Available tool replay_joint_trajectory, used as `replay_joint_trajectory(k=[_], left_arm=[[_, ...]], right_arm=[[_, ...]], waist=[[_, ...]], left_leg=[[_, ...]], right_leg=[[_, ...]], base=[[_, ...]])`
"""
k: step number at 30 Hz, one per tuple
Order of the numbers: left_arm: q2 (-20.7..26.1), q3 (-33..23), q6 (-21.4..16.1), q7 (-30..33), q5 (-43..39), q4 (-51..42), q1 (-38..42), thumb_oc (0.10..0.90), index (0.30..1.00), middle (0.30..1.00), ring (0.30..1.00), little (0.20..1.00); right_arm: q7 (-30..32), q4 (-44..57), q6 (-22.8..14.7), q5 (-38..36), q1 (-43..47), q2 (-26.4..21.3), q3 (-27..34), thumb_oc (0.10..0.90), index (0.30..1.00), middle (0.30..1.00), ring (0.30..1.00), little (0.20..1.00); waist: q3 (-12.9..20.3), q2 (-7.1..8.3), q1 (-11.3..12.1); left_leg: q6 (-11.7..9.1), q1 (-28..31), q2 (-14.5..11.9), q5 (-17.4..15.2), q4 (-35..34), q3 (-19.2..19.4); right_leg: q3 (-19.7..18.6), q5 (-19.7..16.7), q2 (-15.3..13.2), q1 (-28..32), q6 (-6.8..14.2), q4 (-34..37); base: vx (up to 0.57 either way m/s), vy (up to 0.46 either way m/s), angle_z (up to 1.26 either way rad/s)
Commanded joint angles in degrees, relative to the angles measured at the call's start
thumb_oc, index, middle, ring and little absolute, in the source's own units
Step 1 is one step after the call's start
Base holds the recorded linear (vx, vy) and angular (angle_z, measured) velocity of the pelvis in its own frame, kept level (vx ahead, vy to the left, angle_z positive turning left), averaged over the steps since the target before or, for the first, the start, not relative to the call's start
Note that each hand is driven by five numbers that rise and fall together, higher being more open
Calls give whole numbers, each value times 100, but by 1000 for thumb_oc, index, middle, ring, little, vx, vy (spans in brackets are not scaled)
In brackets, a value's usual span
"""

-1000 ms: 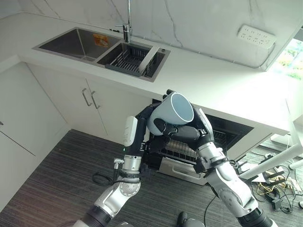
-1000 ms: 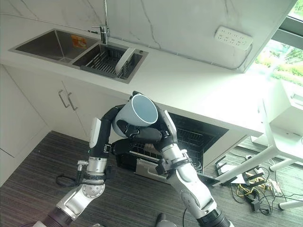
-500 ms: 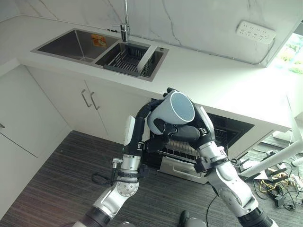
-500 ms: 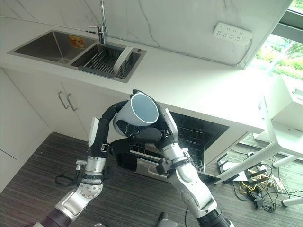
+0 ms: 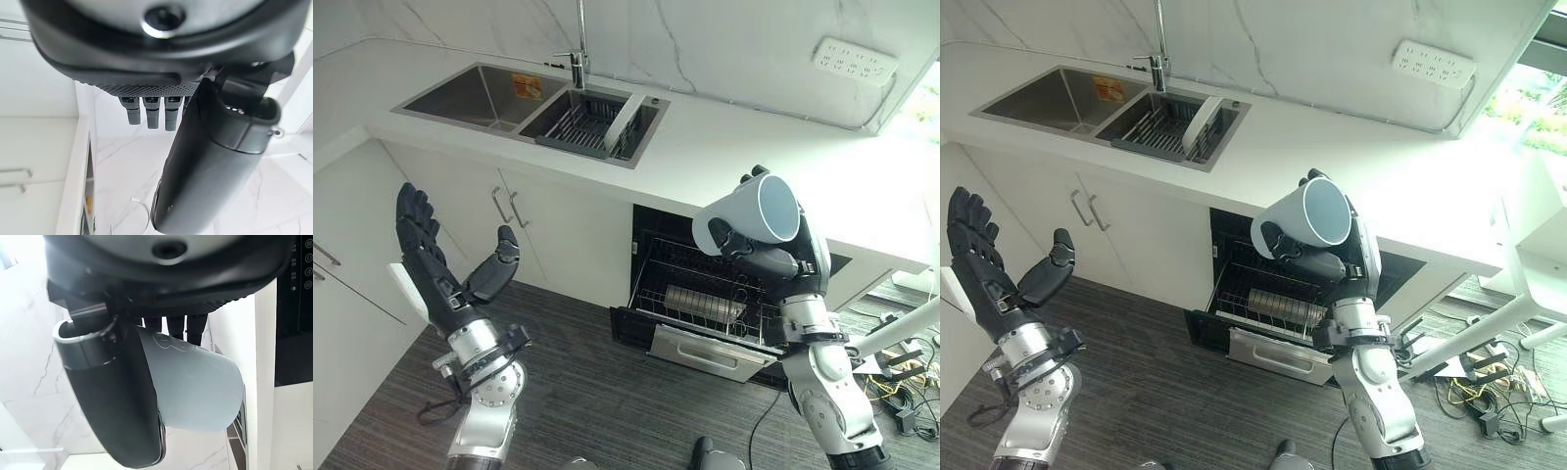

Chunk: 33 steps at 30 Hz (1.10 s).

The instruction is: Place the dishes in the dishwasher.

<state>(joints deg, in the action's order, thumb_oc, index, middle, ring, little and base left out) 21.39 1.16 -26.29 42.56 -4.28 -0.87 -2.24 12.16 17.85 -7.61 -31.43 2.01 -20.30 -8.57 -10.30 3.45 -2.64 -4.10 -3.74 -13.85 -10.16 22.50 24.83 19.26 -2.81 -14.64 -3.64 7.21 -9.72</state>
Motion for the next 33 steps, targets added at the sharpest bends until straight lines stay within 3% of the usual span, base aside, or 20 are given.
replay_joint_trajectory(k=[1, 6, 9, 11, 14, 15, 20, 26, 30, 33], left_arm=[[274, 209, -532, -450, -155, -747, 339, 800, 900, 900, 900, 900], [363, 186, -408, -1066, -276, -916, 365, 800, 900, 900, 900, 900], [442, 217, -232, -1878, -660, -946, 406, 800, 900, 900, 900, 900], [534, 320, -7, -2765, -883, -1006, 467, 800, 900, 900, 900, 900], [664, 428, 184, -3475, -902, -1069, 561, 800, 900, 900, 900, 900], [817, 515, 394, -4112, -888, -1136, 668, 800, 900, 900, 900, 900], [1320, 773, 826, -5243, -461, -1044, 911, 800, 900, 900, 900, 900], [1844, 985, 1247, -5942, -412, -845, 1157, 800, 900, 900, 900, 900], [1994, 1234, 1516, -6071, -78, -604, 1451, 800, 900, 900, 900, 900], [1998, 1351, 1642, -6117, 88, -478, 1614, 800, 900, 900, 900, 900]], right_arm=[[-3, 717, -832, 331, 367, 70, 394, 400, 300, 300, 300, 300], [95, 670, -869, 335, 306, 46, 556, 400, 300, 300, 300, 300], [62, 665, -877, 311, 258, 24, 668, 400, 300, 300, 300, 300], [32, 659, -868, 302, 234, 1, 739, 400, 300, 300, 300, 300], [-57, 647, -860, 339, 206, -6, 807, 400, 300, 300, 300, 300], [-140, 667, -830, 337, 183, -83, 901, 400, 300, 300, 300, 300], [-350, 658, -739, 249, 138, -328, 1101, 400, 300, 300, 300, 300], [-623, 690, -556, 108, 82, -594, 1289, 400, 300, 300, 300, 300], [-902, 688, -401, 18, 84, -736, 1380, 400, 300, 300, 300, 300], [-991, 698, -356, 16, 93, -799, 1409, 400, 300, 300, 300, 300]], waist=[[316, -77, 23], [305, -87, -46], [302, -108, -107], [295, -149, -177], [292, -200, -254], [298, -256, -350], [316, -405, -600], [337, -541, -857], [373, -651, -1033], [356, -647, -1115]], left_leg=[[-104, 581, -2, -415, -531, -708], [-98, 578, -13, -417, -531, -679], [-99, 580, -17, -414, -531, -653], [-90, 579, -25, -408, -531, -611], [-84, 569, -33, -400, -531, -559], [-88, 560, -47, -391, -531, -505], [-104, 566, -63, -385, -531, -352], [-88, 614, -56, -404, -531, -153], [-81, 725, -6, -568, -531, -106], [-45, 680, -4, -447, -531, 38]], right_leg=[[-3, 796, -143, -134, 267, -747], [-54, 785, -119, -189, 265, -747], [-100, 771, -101, -235, 275, -747], [-153, 756, -76, -292, 275, -747], [-218, 748, -43, -356, 273, -747], [-292, 747, -3, -423, 276, -747], [-513, 728, 81, -596, 282, -747], [-747, 698, 141, -751, 307, -747], [-961, 792, 186, -766, 387, -747], [-996, 690, 194, -848, 329, -747]], base=[[0, 0, 0], [-1, -1, -1], [2, -4, -2], [3, -14, -11], [0, -12, -19], [3, -13, -12], [4, 22, -38], [10, 53, -25], [59, 97, -31], [12, 57, -25]])
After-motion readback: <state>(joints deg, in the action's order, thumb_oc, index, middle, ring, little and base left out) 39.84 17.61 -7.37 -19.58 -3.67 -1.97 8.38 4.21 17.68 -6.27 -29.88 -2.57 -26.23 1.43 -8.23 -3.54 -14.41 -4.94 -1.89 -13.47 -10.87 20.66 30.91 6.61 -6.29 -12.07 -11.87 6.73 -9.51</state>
